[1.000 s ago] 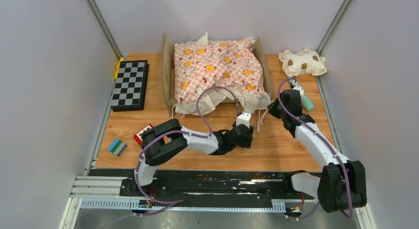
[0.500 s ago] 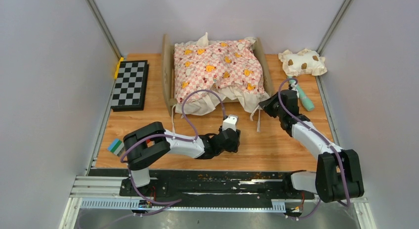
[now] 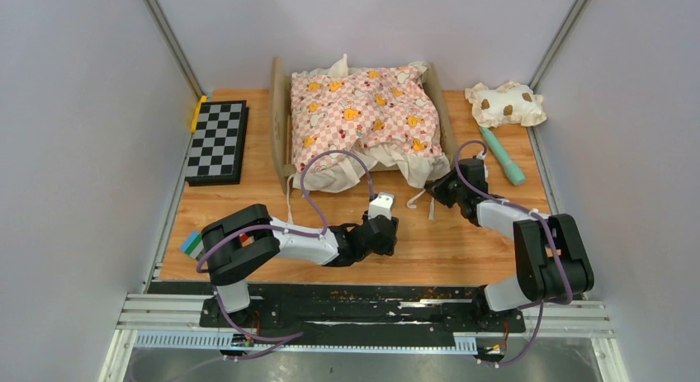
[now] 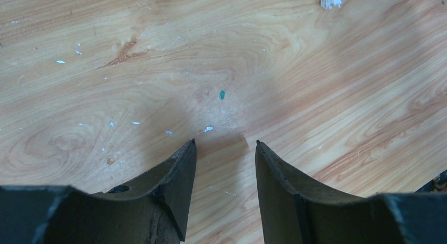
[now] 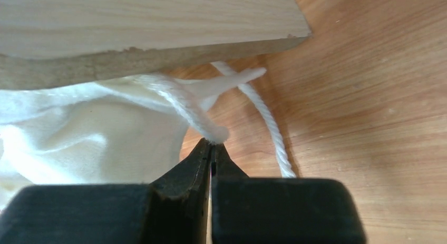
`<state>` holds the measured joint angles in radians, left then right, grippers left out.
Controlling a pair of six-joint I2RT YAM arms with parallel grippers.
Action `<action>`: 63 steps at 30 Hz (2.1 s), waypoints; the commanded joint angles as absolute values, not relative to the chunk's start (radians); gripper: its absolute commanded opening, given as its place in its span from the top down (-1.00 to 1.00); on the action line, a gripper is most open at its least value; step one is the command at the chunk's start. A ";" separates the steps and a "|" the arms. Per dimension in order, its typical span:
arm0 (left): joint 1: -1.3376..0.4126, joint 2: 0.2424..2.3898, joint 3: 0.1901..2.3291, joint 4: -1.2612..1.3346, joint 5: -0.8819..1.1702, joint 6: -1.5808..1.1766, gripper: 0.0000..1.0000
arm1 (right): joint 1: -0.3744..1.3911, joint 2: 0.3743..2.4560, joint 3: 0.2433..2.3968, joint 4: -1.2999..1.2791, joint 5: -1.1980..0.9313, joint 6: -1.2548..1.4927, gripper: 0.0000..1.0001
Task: Set up the pet bed
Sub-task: Tie the ropes to the bed frame.
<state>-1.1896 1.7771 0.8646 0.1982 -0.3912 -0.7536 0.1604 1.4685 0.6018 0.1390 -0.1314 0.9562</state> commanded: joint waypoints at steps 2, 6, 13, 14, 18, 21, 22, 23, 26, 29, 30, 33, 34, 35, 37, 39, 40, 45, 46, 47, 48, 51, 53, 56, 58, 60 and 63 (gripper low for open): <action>-1.186 1.774 0.857 0.167 -0.404 -0.763 -0.07 | 0.161 1.416 0.588 0.122 -0.004 0.903 1.00; -1.186 1.792 0.866 0.172 -0.396 -0.762 -0.06 | 0.161 1.400 0.592 0.075 0.081 0.856 1.00; -1.186 1.811 0.877 0.176 -0.387 -0.763 -0.06 | 0.163 1.369 0.586 0.039 0.131 0.822 1.00; -1.186 1.814 0.877 0.175 -0.386 -0.763 -0.07 | 0.163 1.370 0.585 0.036 0.135 0.819 1.00; -1.186 1.819 0.882 0.174 -0.381 -0.761 -0.06 | 0.164 1.384 0.584 0.029 0.142 0.806 0.98; -1.187 1.819 0.882 0.173 -0.381 -0.762 -0.07 | 0.164 1.398 0.586 0.028 0.146 0.798 0.97; -1.186 1.819 0.881 0.172 -0.382 -0.761 -0.07 | 0.165 1.404 0.587 0.027 0.147 0.795 0.96; -1.186 1.818 0.881 0.173 -0.382 -0.761 -0.07 | 0.166 1.408 0.589 0.024 0.150 0.793 0.96; -1.186 1.818 0.881 0.173 -0.380 -0.761 -0.07 | 0.170 1.421 0.596 0.012 0.163 0.784 0.95; -1.186 1.818 0.880 0.172 -0.380 -0.761 -0.07 | 0.172 1.427 0.597 0.012 0.168 0.779 0.94; -1.187 1.818 0.880 0.172 -0.380 -0.761 -0.07 | 0.173 1.428 0.598 0.014 0.166 0.778 0.94; -1.186 1.818 0.881 0.174 -0.378 -0.759 -0.07 | 0.173 1.427 0.592 0.033 0.152 0.778 0.92; -1.186 1.818 0.882 0.174 -0.379 -0.759 -0.07 | 0.173 1.425 0.592 0.037 0.146 0.781 0.92; -1.186 1.817 0.882 0.174 -0.379 -0.759 -0.07 | 0.173 1.424 0.591 0.043 0.138 0.789 0.92; -1.186 1.816 0.882 0.173 -0.379 -0.758 -0.07 | 0.173 1.418 0.589 0.055 0.124 0.805 0.93; -1.187 1.815 0.882 0.172 -0.378 -0.756 -0.07 | 0.173 1.412 0.590 0.064 0.107 0.827 0.96; -1.186 1.815 0.881 0.171 -0.378 -0.756 -0.07 | 0.173 1.408 0.590 0.071 0.098 0.841 0.98; -1.187 1.808 0.879 0.163 -0.374 -0.753 -0.07 | 0.172 1.377 0.568 0.115 0.097 0.934 1.00; -1.186 1.805 0.878 0.157 -0.374 -0.750 -0.07 | 0.172 1.370 0.557 0.131 0.102 0.961 1.00; -1.187 1.799 0.876 0.153 -0.372 -0.748 -0.07 | 0.173 1.368 0.552 0.143 0.107 0.983 1.00; -1.186 1.794 0.873 0.150 -0.373 -0.744 -0.07 | 0.173 1.369 0.554 0.147 0.110 0.998 1.00; -1.186 1.779 0.869 0.135 -0.378 -0.736 -0.07 | 0.172 1.394 0.566 0.145 0.113 1.041 1.00; -1.186 1.774 0.868 0.129 -0.383 -0.732 -0.07 | 0.173 1.406 0.563 0.156 0.117 1.076 1.00; -1.186 1.767 0.868 0.120 -0.383 -0.730 -0.07 | 0.172 1.416 0.558 0.155 0.139 1.120 1.00; -1.186 1.762 0.866 0.119 -0.385 -0.731 -0.07 | 0.173 1.412 0.560 0.138 0.163 1.130 1.00; -1.186 1.760 0.864 0.119 -0.388 -0.730 -0.07 | 0.172 1.402 0.559 0.120 0.184 1.127 1.00; -1.186 1.766 0.865 0.123 -0.386 -0.731 -0.07 | 0.172 1.383 0.554 0.100 0.206 1.102 1.00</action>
